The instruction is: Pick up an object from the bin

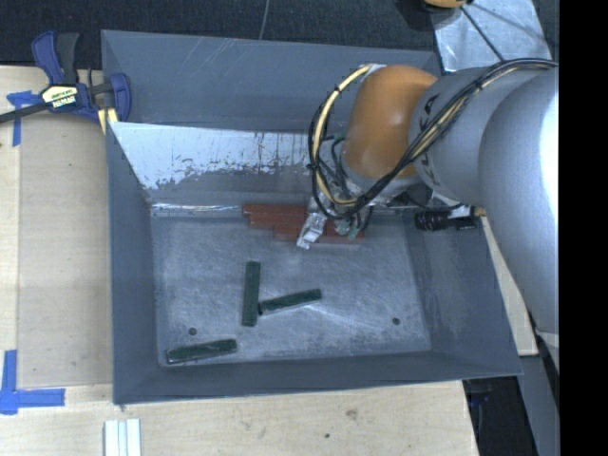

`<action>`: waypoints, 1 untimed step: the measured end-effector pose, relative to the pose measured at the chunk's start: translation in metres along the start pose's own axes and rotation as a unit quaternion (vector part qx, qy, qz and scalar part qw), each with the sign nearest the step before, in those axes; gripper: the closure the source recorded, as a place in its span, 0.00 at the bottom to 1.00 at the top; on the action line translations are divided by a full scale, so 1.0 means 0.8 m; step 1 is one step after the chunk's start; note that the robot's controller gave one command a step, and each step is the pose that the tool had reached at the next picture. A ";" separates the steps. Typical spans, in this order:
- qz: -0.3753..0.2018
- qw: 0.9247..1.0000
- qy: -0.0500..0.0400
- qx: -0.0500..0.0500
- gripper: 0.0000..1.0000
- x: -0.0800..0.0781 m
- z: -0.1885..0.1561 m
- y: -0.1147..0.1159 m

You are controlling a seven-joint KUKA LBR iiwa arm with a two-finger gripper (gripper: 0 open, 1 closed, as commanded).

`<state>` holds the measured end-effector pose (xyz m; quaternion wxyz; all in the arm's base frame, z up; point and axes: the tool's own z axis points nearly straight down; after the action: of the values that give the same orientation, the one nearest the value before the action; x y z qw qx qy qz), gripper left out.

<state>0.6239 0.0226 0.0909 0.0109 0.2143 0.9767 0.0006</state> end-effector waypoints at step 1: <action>0.000 1.000 0.000 0.000 1.00 0.000 0.000 0.000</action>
Offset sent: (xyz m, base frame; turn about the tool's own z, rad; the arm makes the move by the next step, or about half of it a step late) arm -0.0231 -0.0051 0.0748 -0.1349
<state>0.6239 0.0226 0.0909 0.0109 0.2144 0.9767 0.0006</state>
